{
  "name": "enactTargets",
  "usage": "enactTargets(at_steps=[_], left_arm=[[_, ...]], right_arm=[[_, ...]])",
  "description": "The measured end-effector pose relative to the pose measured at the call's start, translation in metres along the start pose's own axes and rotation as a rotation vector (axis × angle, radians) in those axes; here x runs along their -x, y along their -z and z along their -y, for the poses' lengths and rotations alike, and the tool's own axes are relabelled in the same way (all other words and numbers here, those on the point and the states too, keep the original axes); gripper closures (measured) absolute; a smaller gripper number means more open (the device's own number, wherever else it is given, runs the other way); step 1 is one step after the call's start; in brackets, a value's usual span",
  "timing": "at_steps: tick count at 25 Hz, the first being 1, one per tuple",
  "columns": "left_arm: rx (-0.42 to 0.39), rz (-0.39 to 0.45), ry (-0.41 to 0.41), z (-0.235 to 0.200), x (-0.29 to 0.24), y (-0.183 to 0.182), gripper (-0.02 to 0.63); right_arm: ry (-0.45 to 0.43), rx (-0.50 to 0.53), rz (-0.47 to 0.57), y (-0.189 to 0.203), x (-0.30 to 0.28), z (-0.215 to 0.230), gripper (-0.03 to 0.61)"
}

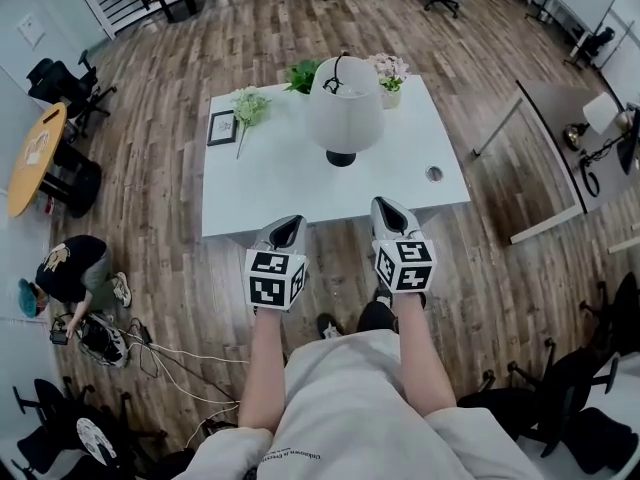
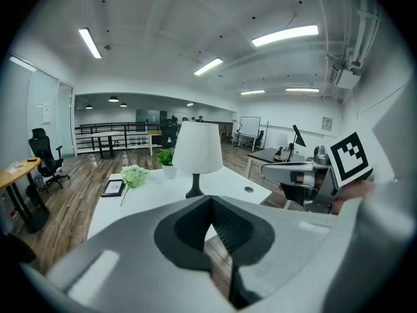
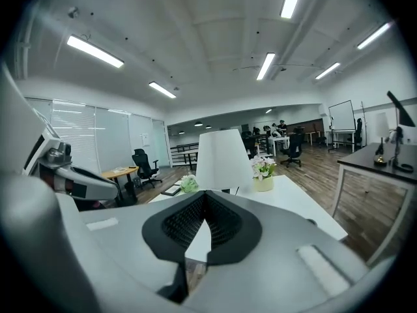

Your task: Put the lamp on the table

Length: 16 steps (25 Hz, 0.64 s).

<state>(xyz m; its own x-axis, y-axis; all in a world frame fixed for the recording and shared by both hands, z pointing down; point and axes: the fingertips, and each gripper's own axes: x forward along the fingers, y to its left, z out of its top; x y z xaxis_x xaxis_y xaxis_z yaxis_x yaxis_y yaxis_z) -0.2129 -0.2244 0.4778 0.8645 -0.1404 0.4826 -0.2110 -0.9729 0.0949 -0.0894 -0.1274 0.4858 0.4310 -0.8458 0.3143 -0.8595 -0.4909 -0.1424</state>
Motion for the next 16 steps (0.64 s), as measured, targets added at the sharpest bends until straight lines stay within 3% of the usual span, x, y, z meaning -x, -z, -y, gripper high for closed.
enactTargets(at_steps=[16], left_arm=[[-0.013,-0.030,0.002,0.001,0.008,0.015,0.614]], right_arm=[[0.013,0.023,-0.027,0.013,0.014,0.000,0.555]])
